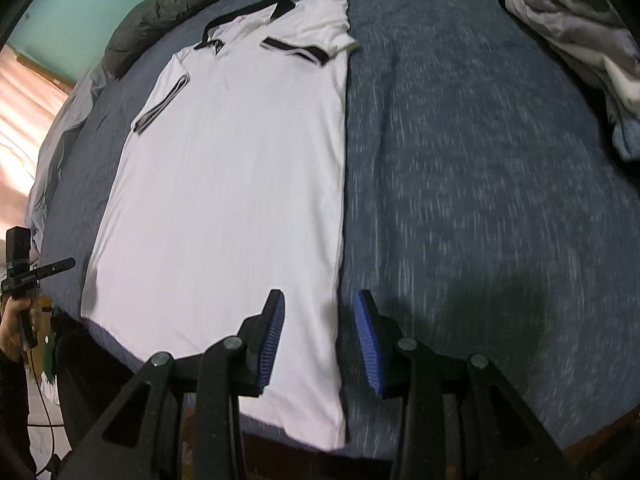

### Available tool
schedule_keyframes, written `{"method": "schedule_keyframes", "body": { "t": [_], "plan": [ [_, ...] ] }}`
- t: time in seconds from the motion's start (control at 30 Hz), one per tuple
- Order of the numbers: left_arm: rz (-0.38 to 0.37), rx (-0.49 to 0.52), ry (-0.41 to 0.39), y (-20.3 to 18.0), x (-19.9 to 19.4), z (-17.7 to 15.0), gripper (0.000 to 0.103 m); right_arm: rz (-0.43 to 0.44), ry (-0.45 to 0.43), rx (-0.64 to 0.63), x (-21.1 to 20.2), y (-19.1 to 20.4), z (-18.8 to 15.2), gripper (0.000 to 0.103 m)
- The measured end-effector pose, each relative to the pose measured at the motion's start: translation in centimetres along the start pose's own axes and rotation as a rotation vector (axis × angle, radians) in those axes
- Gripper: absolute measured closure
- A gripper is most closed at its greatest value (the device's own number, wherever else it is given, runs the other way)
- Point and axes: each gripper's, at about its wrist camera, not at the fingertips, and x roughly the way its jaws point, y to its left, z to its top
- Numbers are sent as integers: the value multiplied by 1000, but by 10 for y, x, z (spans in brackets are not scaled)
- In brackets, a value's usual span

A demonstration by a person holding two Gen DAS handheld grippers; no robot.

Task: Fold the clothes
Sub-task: 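Lower both open tools to the hem of the white polo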

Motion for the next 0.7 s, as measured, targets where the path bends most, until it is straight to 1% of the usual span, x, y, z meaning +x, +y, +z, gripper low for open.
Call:
{"method": "schedule_keyframes", "body": {
  "t": [0.17,0.4,0.7],
  "plan": [
    [3,-14,38,4,8,-17,74,-6,23,-6,6,5,-18,66],
    [1,-39,41,13,7,-28,74,-24,33,-19,10,9,-35,66],
    [33,-27,39,14,13,-37,74,-51,46,-16,17,7,-53,66]
  ]
}}
